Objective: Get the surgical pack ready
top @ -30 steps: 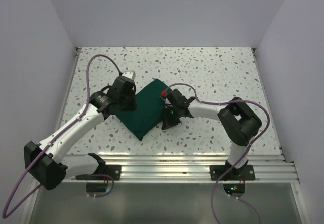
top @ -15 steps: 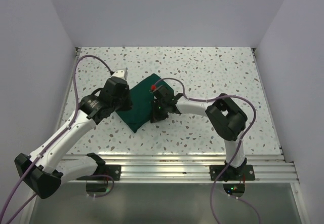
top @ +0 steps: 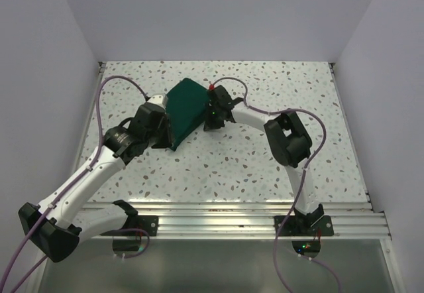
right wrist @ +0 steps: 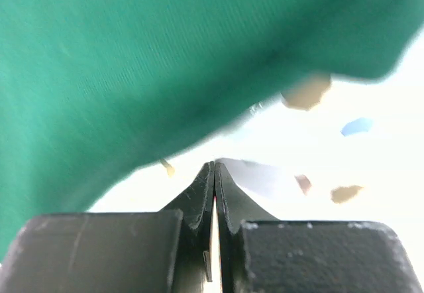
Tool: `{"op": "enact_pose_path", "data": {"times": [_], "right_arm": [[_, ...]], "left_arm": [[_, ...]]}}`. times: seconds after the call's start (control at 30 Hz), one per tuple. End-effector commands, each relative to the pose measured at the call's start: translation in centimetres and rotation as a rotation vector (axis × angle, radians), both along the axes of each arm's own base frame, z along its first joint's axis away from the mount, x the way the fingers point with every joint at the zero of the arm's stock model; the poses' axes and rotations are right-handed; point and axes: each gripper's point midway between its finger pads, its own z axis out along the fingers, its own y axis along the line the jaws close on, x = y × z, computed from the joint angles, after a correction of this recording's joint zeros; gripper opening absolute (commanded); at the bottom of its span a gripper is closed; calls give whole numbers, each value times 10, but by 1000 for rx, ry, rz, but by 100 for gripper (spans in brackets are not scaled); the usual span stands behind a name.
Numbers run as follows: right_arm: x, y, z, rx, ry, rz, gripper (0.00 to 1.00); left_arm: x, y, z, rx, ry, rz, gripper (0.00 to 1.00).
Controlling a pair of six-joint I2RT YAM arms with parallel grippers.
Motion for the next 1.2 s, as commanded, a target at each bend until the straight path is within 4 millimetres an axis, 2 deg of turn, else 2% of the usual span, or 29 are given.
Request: {"op": "enact_pose_path", "data": {"times": [0.0,0.03,0.07,0.1,0.13,0.17,0.2,0.23,0.27,0.3,0.33,0.37,0.43,0.47,0.5,0.57,0.77,0.8,0.93,1.0,1.03,1.07,1.1,1.13,1.17], "right_arm": [[-31,-20,25,-67,-27,44,0],[-35,-26,51,-48,-71,42,1],[-41,-35,52,-69,-80,41,6],[-56,-52,43,-110,-59,35,10],[-62,-61,60,-114,-92,32,19],[-67,-72,63,-134,-101,24,25],[-83,-89,49,-181,-73,19,29],[-87,-98,63,-173,-101,8,33],[-94,-104,62,-179,-102,5,37],[-107,-116,49,-200,-71,3,39],[-112,-121,56,-186,-82,-8,41],[-123,-131,46,-206,-53,-16,45],[-130,-137,46,-198,-41,-38,54],[-132,-139,51,-183,-50,-46,61],[-138,-143,46,-185,-32,-52,77],[-141,-142,52,-159,-42,-66,99],[-158,-152,44,-141,8,-138,99],[-159,-151,49,-112,-1,-148,99],[-169,-154,46,-65,10,-188,99],[-178,-160,37,-66,26,-202,99],[-183,-154,43,-7,24,-191,99],[-188,-155,34,20,22,-198,99],[-190,-155,35,49,10,-212,99],[-190,-154,41,118,-35,-235,99],[-191,-152,49,172,-67,-242,99]], "left_arm": [[6,-8,2,-37,-24,-30,33],[5,-10,-2,-38,-16,-37,33],[4,-13,-5,-50,-7,-50,33],[4,-16,-11,-56,2,-56,34],[3,-20,-14,-71,14,-73,34],[3,-22,-17,-81,17,-79,34],[2,-25,-23,-92,22,-87,36],[2,-29,-25,-103,24,-97,36],[1,-31,-27,-118,31,-103,37],[1,-33,-31,-126,27,-107,38],[1,-34,-35,-135,30,-111,39],[3,-37,-35,-150,23,-109,40],[-4,-43,-45,-177,58,-131,41],[-5,-46,-49,-192,73,-130,43],[-6,-48,-52,-207,73,-132,47],[-9,-53,-53,-243,82,-146,50],[-18,-66,-68,-308,121,-199,66],[-19,-68,-71,-313,126,-205,69],[-21,-68,-86,-325,126,-202,73],[-21,-70,-86,-367,90,-199,74],[-21,-71,-85,-387,74,-196,75],[-21,-72,-80,-435,33,-191,75],[-22,-73,-78,-462,9,-189,76],[-20,-75,-56,-547,-72,-178,77],[-26,-71,-65,-576,-89,-166,79]]}}
